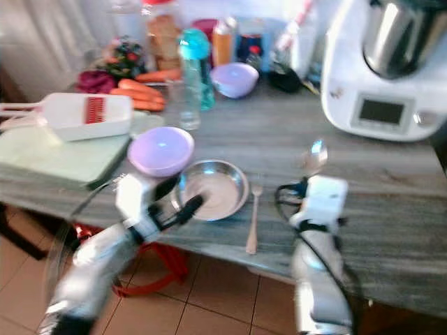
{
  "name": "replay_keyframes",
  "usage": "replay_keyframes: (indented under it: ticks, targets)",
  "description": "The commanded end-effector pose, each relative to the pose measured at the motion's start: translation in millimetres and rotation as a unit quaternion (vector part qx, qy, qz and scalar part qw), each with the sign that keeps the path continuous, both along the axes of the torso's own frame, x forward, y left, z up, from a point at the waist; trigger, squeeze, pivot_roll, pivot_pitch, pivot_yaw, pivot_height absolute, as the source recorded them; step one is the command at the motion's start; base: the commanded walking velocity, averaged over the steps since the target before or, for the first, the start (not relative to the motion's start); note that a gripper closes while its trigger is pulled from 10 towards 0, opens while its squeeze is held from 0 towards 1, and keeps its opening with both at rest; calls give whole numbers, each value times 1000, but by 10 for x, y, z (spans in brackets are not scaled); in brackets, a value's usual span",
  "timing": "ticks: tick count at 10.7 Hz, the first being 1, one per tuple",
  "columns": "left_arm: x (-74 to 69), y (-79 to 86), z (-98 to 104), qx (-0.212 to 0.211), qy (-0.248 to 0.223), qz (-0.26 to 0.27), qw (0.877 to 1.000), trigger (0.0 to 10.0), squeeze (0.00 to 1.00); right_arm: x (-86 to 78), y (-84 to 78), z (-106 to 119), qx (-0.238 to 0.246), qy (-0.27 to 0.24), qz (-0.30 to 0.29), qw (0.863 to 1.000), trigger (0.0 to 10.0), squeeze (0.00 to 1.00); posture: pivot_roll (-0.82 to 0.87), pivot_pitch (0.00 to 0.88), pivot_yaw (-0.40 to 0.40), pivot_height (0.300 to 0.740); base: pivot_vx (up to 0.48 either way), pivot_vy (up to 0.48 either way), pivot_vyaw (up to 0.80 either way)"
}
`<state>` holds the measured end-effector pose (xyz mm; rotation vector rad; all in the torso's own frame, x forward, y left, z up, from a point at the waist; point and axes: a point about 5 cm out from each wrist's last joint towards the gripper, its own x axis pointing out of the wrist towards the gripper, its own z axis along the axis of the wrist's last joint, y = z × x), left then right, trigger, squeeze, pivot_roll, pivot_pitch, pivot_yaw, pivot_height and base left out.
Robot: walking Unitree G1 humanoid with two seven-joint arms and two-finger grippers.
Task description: Setting the table
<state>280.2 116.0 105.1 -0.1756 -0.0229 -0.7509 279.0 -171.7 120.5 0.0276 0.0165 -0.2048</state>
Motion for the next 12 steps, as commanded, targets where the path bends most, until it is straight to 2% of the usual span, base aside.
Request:
replay_keyframes:
  ticks: [1, 3, 5, 8, 12]
  targets:
    - [-30, 5, 59, 6, -14, -20, 1000, 10000, 0, 13, 38, -24, 2, 11, 9, 1000, 10000, 0, 2, 41, 41, 740, 0, 0, 0]
    - [-153, -4, 62, 33, -19, -84, 996, 10000, 0, 9, 58, -102, 13, 42, 13, 999, 10000, 0, 1, 40, 40, 740, 0, 0, 0]
    - [-150, -3, 27, 45, -20, -81, 995, 10000, 0, -40, 42, -250, 14, 90, 26, 995, 10000, 0, -4, 38, 38, 740, 0, 0, 0]
    - [-135, -13, 43, 44, -20, -85, 995, 10000, 0, -112, 11, -290, 11, 105, 19, 994, 10000, 0, -6, 38, 38, 740, 0, 0, 0]
    - [-154, -95, 34, 48, -24, -107, 993, 10000, 0, -65, 53, -331, 52, 126, 22, 990, 10000, 0, -1, 26, 39, 740, 0, 0, 0]
